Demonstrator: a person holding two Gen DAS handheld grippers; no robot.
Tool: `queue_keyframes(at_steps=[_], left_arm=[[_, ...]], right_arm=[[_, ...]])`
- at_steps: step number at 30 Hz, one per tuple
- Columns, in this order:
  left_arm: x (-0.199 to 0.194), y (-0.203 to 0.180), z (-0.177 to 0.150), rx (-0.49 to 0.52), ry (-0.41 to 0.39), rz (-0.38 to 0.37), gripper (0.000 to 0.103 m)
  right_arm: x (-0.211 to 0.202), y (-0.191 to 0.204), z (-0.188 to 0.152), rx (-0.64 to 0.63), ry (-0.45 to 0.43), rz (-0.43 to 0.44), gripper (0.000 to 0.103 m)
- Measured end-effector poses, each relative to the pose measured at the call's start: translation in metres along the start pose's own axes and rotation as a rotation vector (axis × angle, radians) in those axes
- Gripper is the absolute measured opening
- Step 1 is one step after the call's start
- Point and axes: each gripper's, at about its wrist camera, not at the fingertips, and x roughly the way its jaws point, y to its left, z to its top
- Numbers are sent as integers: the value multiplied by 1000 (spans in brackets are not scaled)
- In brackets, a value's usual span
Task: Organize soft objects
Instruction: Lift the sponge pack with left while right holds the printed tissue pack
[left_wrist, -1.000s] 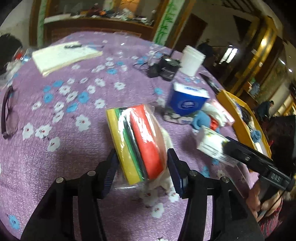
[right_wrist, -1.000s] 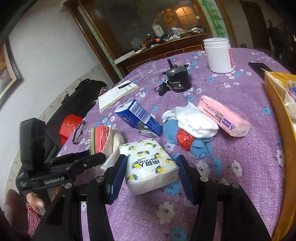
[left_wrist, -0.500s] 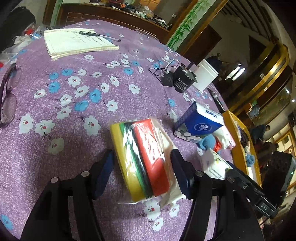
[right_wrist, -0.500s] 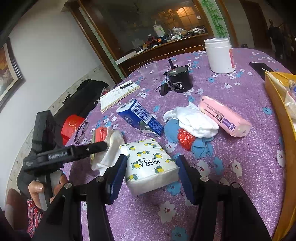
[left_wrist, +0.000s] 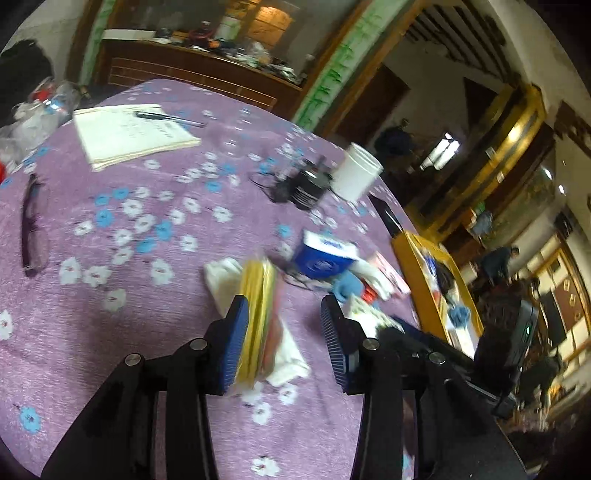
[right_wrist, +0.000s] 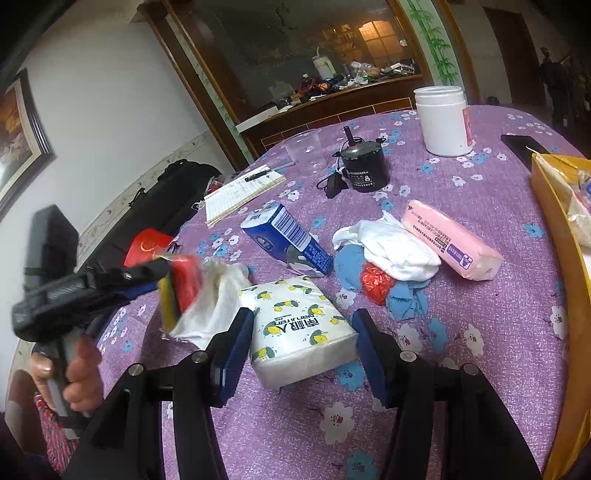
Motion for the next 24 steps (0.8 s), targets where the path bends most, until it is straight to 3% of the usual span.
queue_keyframes(at_steps=[7,12,17,20,24], left_arm=[[27,2,-6,40,37,107,38],[40,1,-5,38,62,99,38],[54,-17,-9,149,70,211,53],[62,-21,-10,191,66,265,53],[68,-15,-10,182,64,277,51]], right_arm=[[-1,-5,2,19,-3,-20,57],[-2,-3,2,3,-9,-19,57],[-2,-4,2,11,-8,-22,57],[-2,-5,2,8,-11,-22,57],[-2,-5,2,7,-10,-21,57]])
